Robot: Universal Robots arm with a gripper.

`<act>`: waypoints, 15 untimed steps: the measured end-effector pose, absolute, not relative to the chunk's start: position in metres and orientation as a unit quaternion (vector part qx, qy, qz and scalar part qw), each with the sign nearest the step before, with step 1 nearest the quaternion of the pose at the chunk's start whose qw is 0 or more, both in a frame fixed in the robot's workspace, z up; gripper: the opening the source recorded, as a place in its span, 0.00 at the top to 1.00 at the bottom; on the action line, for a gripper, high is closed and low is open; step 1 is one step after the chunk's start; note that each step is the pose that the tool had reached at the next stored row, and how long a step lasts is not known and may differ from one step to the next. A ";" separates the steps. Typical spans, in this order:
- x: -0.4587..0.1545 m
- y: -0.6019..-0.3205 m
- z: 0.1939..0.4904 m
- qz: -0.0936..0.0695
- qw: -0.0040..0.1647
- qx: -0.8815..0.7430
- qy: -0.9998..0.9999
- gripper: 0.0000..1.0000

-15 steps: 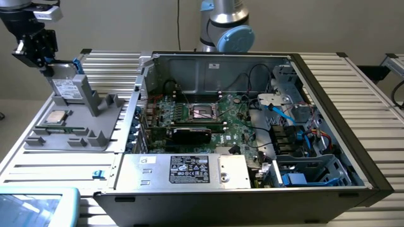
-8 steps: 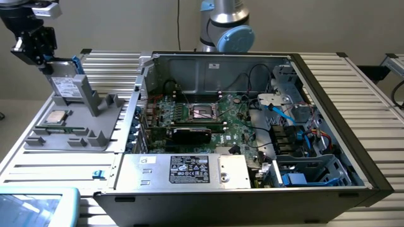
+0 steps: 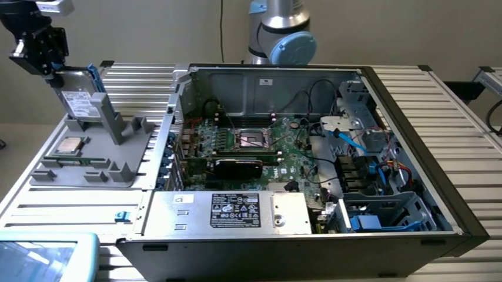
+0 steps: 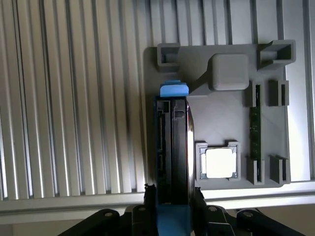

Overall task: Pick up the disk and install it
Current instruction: 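Pick up the disk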

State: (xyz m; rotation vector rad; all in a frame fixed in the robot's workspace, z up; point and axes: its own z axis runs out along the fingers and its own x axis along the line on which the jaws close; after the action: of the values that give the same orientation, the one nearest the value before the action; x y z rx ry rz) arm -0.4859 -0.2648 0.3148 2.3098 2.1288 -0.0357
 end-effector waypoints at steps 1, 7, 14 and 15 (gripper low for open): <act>-0.486 -0.265 0.317 -0.011 0.000 0.735 0.678 0.63; -0.485 -0.265 0.329 -0.011 0.000 0.735 0.678 0.63; -0.485 -0.265 0.349 -0.011 0.000 0.735 0.678 0.63; -0.485 -0.264 0.354 -0.011 0.000 0.735 0.678 0.63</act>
State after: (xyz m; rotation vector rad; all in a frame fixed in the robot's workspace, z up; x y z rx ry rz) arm -0.4845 -0.2642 0.3535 2.3096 2.1290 -0.0357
